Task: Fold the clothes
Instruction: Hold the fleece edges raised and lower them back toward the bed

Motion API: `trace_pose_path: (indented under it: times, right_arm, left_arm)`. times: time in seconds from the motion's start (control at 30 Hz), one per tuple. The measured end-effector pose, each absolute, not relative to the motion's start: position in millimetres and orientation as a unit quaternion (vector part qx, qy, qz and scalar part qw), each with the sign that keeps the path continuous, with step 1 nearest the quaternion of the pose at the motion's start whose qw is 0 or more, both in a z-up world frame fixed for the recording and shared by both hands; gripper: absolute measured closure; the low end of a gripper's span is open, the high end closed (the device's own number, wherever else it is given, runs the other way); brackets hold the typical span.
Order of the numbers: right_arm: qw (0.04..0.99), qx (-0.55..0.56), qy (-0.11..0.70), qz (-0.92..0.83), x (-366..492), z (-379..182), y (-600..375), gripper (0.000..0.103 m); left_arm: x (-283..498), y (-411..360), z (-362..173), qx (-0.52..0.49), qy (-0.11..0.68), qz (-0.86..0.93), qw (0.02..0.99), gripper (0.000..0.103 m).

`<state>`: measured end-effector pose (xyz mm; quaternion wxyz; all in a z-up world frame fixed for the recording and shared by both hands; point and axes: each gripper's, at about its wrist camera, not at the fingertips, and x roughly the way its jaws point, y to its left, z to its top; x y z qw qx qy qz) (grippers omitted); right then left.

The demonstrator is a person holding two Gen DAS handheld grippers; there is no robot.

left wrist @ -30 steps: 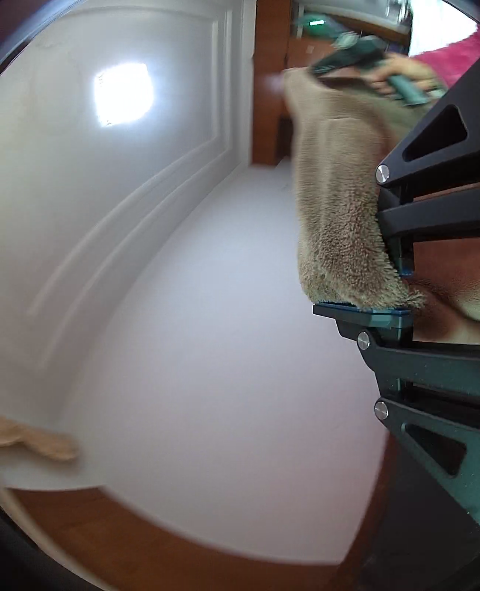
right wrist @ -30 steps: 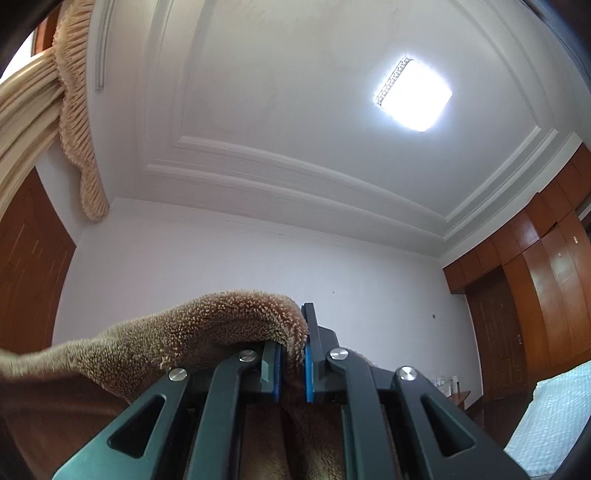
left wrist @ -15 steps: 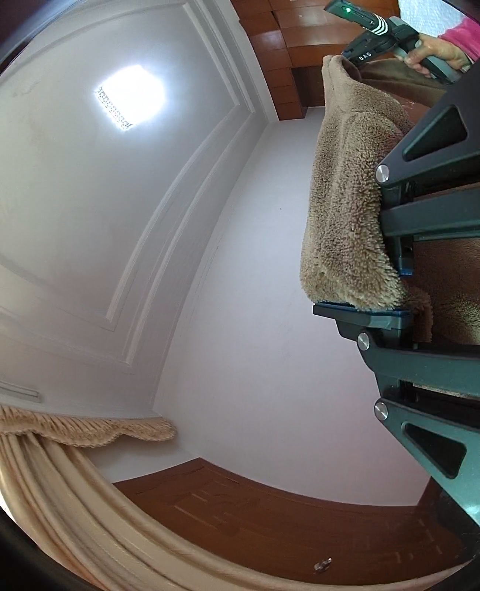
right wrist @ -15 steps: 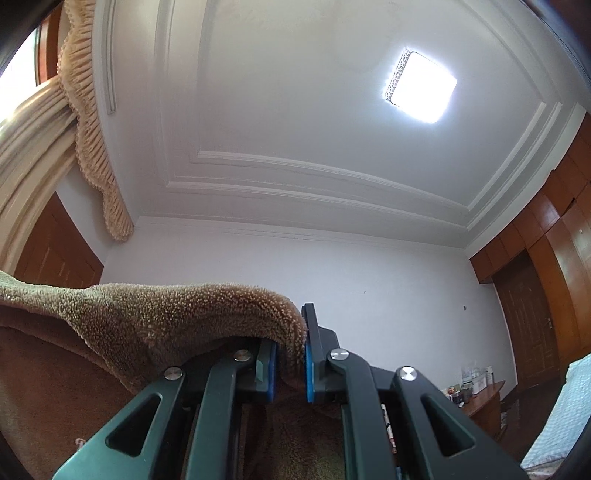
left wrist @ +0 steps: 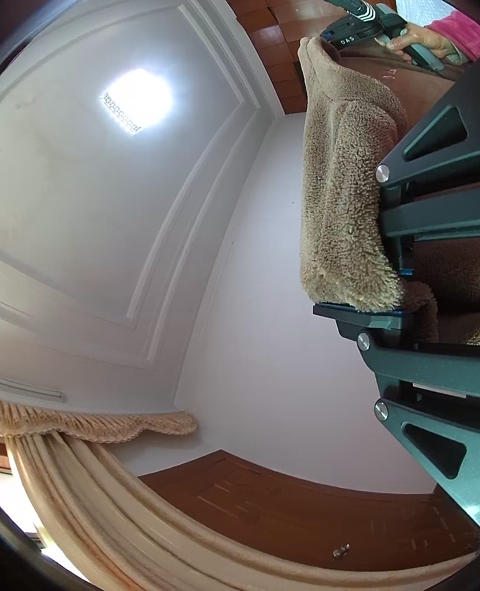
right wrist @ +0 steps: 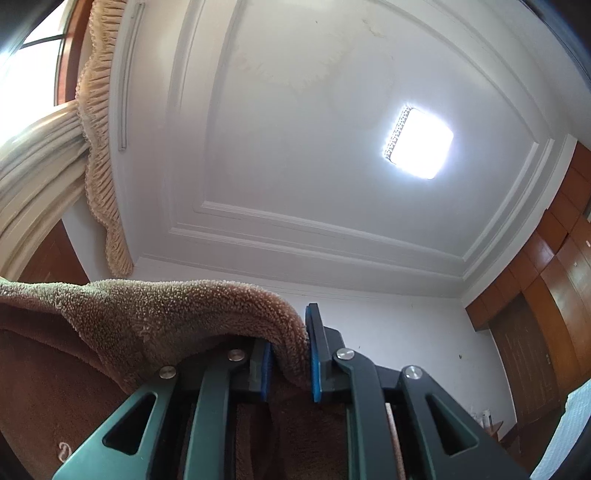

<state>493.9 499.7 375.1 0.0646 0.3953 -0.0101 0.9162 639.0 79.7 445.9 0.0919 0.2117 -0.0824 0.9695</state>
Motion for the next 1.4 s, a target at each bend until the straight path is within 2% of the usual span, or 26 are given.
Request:
trace_pose_path:
  times: [0.2,0.33,0.73,0.93,1.2,1.4]
  right_arm:
    - [0.058,0.412,-0.025,0.909,517,376,491,0.079]
    - [0.055,0.428,-0.022,0.902,538,375,489,0.069]
    - [0.064,0.466,-0.04,0.882,575,392,480,0.069]
    - [0.081,0.459,-0.055,0.883,568,396,476,0.069]
    - [0.118,0.383,-0.11,0.909,491,383,459,0.069]
    - [0.099,0.27,-0.137,0.948,389,358,454,0.069]
  left_arm:
    - [659,73,457,0.233,-0.077,0.967,0.073,0.091]
    - [676,70,461,0.252,-0.079,0.962,0.071,0.091]
    - [711,70,461,0.295,-0.057,0.952,0.055,0.091]
    - [698,65,458,0.266,-0.036,0.962,0.056,0.091]
    - [606,69,440,0.161,-0.024,0.986,0.024,0.091]
    - [487,80,417,0.048,-0.027,0.998,0.007,0.091]
